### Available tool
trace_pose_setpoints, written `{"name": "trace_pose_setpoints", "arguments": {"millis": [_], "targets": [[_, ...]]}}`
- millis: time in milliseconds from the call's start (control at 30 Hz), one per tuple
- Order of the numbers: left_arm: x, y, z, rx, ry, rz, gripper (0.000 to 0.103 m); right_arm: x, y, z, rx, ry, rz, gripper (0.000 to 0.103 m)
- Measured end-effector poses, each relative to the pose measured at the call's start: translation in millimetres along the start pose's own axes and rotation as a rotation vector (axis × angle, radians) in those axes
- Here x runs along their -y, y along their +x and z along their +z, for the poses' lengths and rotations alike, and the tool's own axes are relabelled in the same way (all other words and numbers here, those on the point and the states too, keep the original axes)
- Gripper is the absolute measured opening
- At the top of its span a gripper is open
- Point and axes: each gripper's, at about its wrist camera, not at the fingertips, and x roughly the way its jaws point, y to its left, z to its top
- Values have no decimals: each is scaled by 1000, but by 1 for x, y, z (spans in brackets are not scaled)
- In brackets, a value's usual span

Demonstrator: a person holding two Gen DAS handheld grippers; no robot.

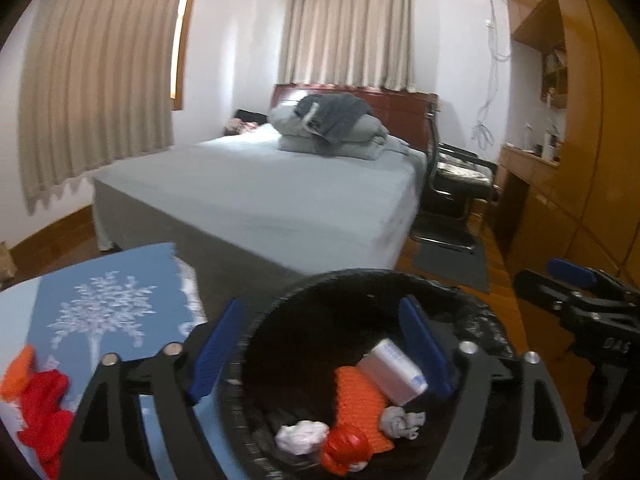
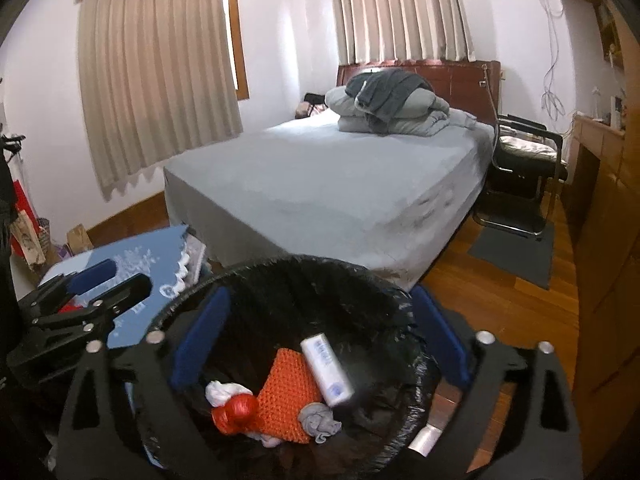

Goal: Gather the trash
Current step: 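Move both open tools back to the table items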

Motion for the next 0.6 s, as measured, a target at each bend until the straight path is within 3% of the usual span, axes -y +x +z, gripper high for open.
{"name": "trace_pose_setpoints", "arguments": {"millis": [167, 600], "targets": [[-27, -22, 1, 19, -30, 86, 91, -19, 2, 2, -3, -19, 38, 96], [-103, -75, -21, 38, -84, 312, 92, -107, 21, 9, -15, -98, 181, 97]]}}
